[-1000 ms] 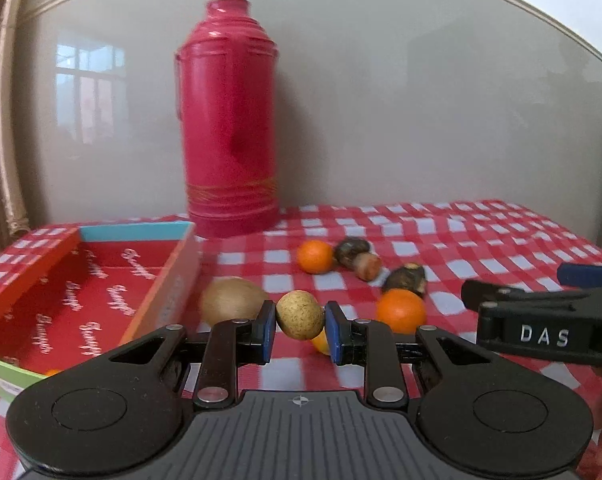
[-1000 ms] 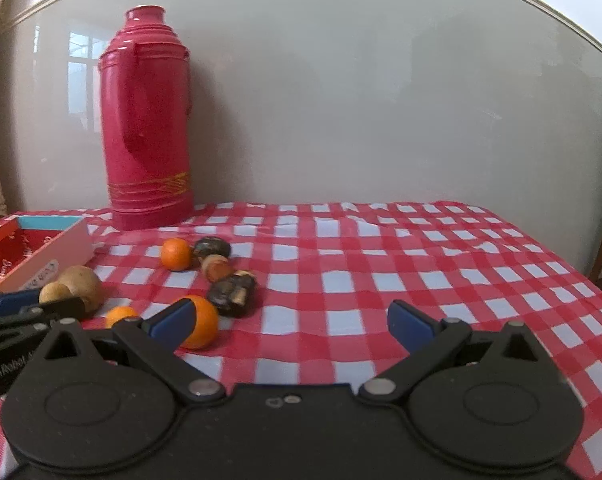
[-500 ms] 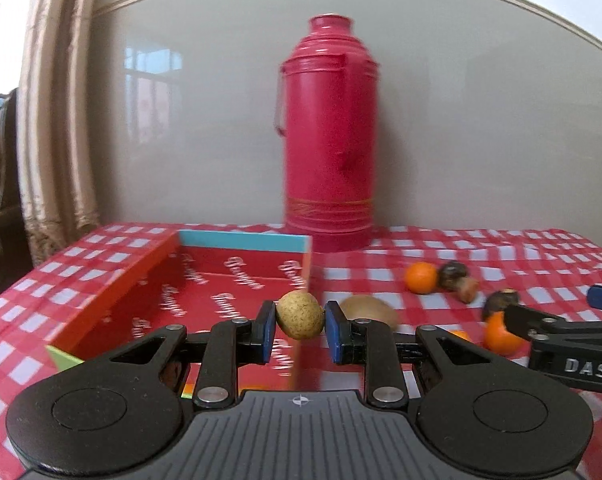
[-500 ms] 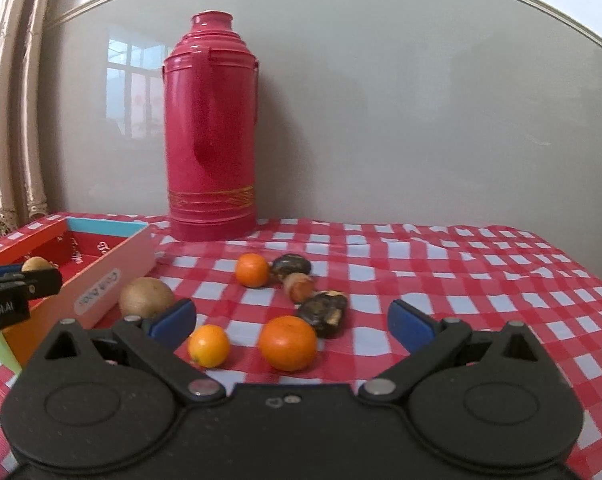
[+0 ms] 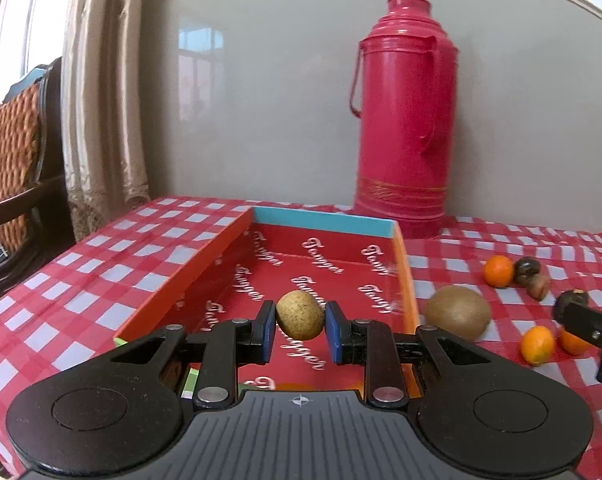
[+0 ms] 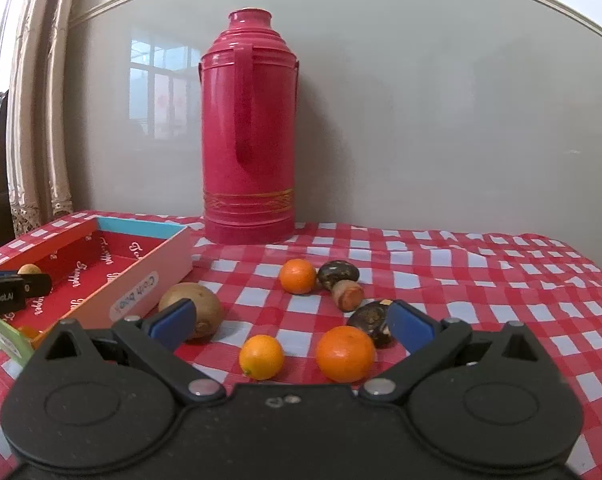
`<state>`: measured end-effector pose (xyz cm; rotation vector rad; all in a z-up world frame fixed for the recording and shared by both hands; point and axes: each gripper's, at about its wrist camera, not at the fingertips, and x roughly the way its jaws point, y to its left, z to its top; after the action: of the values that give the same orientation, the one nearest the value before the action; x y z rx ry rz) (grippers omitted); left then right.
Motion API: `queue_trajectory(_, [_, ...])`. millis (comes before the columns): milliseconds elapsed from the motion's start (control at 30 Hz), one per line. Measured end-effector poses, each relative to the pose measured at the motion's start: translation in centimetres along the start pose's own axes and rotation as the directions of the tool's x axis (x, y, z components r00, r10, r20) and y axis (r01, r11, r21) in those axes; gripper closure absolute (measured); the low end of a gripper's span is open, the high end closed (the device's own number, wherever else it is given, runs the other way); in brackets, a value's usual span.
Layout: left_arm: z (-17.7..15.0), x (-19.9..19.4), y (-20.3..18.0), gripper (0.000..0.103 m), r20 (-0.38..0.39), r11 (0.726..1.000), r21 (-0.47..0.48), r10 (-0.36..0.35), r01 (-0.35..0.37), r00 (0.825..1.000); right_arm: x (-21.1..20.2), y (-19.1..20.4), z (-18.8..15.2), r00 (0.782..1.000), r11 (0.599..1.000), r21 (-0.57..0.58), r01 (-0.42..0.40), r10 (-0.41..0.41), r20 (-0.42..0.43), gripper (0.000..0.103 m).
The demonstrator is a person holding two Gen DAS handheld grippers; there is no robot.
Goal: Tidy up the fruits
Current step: 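Carry the yellow fruit into the box and open the left tool, then withdraw the left tool from the box while the right tool approaches the kiwi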
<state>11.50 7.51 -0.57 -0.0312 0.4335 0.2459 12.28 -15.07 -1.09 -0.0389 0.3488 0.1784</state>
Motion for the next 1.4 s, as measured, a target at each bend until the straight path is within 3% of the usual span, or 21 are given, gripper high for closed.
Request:
queue_trajectory(700, [0.1,0.3,1.2,0.075,0.001,0.998,-0.029,0.057,-0.057,0.998,-0.2,-0.3,-0.1,1.000,1.000,-0.006,0.000,0.000,-0.001,0.006])
queue_trajectory(767, [0.0,0.3,1.1,0.059,0.000,0.998,-0.022,0.067,-0.067,0.998,-0.2,-0.4,-0.1,1.000,1.000,-0.007,0.001,-0.001,-0.001,0.006])
queue_trajectory(800, [0.0,0.2,1.0,0.036,0.006,0.997,-0.018,0.075,-0.075,0.997,-0.2,-0.4,-0.1,1.000,1.000,-0.008,0.002,-0.002,-0.001,0.006])
queue_trajectory(833, [0.1,0.0,0.9,0.019,0.027,0.996,-0.014,0.091,-0.091,0.995,-0.2,-0.5,-0.1,1.000,1.000,-0.007,0.002,-0.003,-0.001,0.006])
queue_trajectory(900, [0.2,-0.5,0.7,0.016,0.061,0.995,-0.007,0.101,-0.101,0.993,-0.3,-0.8,-0.1,1.000,1.000,-0.004,0.003,-0.003,-0.001,0.006])
queue_trajectory(1000, [0.1,-0.5,0.4,0.015,0.052,0.995,0.012,0.101,-0.101,0.994,-0.3,-1.0,-0.1,1.000,1.000,0.002,0.002,-0.002,0.000,0.006])
queue_trajectory(1133, [0.2,-0.9,0.1,0.000,0.084,0.990,0.036,0.131,-0.134,0.988,-0.3,-0.9,-0.1,1.000,1.000,-0.002,0.000,0.000,0.008,0.006])
queue_trajectory(1400, [0.3,-1.0,0.9,0.000,0.094,0.986,0.028,0.163,-0.166,0.982,0.1,-0.7,-0.2,1.000,1.000,0.000,-0.020,0.020,0.003,0.006])
